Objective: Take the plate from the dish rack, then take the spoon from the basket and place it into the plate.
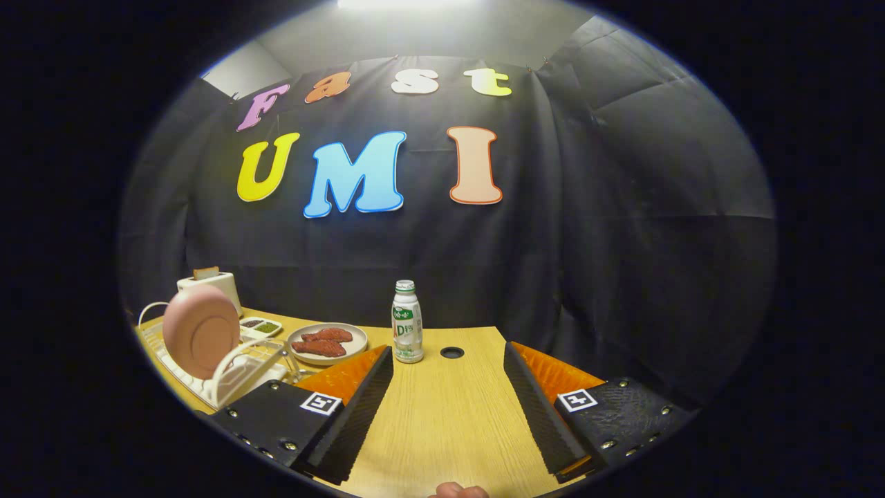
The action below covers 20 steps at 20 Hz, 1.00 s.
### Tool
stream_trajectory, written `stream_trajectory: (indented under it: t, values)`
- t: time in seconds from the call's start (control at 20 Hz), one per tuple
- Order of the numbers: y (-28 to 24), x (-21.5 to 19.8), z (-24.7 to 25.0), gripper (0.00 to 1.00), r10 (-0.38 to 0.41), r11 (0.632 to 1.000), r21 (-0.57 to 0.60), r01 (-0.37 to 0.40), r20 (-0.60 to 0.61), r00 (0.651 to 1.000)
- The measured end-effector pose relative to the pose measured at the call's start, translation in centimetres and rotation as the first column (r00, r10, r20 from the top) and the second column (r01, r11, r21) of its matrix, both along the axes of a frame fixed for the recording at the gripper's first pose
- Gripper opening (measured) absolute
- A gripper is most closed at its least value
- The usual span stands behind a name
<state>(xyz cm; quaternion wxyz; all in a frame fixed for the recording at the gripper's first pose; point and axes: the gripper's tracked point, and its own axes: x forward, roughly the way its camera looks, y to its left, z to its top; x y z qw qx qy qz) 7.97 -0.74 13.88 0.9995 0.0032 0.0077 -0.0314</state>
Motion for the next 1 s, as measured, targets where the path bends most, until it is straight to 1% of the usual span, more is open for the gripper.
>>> stream_trajectory:
  t: [0.15, 0.25, 0.5, 0.6, 0.7, 0.8, 0.9, 1.0]
  values:
    - [1.5, -0.6, 4.1, 0.98, -0.002, 1.0, -0.024, 0.002, 0.009, 1.0]
    - [3.2, -1.0, 6.8, 0.98, 0.013, 0.999, -0.03, -0.013, 0.014, 1.0]
    - [7.3, -1.4, 11.5, 0.98, 0.023, 0.999, -0.023, -0.023, 0.014, 1.0]
    - [9.5, -1.3, 12.2, 0.98, 0.032, 0.998, -0.049, -0.034, -0.032, 0.999]
    - [12.3, -1.2, 12.7, 0.98, 0.075, 0.996, -0.05, -0.08, -0.092, 0.993]
    - [14.7, -1.0, 12.6, 0.98, 0.103, 0.993, -0.039, -0.11, -0.15, 0.983]
    - [17.0, -0.8, 11.9, 0.98, 0.121, 0.991, -0.029, -0.13, -0.217, 0.969]
    - [19.5, -0.4, 10.7, 0.98, 0.144, 0.987, -0.028, -0.16, -0.294, 0.945]
